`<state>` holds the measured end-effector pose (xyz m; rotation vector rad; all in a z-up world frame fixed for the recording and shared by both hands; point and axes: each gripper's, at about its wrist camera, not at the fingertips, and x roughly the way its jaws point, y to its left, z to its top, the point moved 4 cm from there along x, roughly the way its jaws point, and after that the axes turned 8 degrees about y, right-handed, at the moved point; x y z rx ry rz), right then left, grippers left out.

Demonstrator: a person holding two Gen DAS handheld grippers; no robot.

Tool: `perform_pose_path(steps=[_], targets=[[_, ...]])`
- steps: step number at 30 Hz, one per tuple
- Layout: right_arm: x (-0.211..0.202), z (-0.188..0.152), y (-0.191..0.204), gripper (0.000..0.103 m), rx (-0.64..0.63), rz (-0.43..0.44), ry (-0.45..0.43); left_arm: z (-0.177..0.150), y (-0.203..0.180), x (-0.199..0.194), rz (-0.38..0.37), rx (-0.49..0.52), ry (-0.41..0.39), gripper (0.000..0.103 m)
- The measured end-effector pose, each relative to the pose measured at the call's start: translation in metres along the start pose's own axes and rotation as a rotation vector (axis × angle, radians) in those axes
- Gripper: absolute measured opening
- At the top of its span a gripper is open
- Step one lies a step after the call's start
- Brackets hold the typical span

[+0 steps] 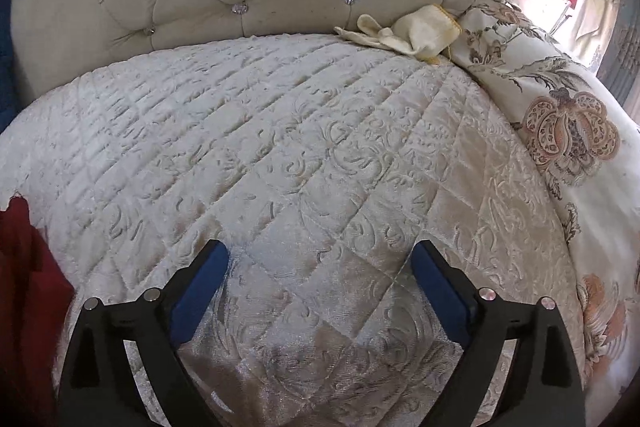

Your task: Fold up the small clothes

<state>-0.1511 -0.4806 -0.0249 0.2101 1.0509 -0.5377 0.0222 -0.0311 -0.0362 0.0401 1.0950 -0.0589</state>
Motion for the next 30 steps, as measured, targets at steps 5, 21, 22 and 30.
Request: perform_pose_path(steps=[5,21,22,30], targets=[[0.0006,0.0002,0.0003,0.079,0.001,0.002,0.002,-0.0001,-0.0007,0.0007,0.002,0.001,0.001,0.103],[0.0010,0.0000,0.0000,0.080,0.003,0.001,0.003,0.0005,0.0005,0.0017,-0.005,-0.002,0.001,0.103],[0.0010,0.0000,0.0000,0.080,0.003,0.001,0.003,0.0009,0.0012,0.0025,-0.006,-0.002,0.001,0.103],[0.0014,-0.0001,0.0001,0.081,0.004,0.001,0.003,0.0008,0.0013,0.0027,-0.010,-0.004,0.000,0.103]])
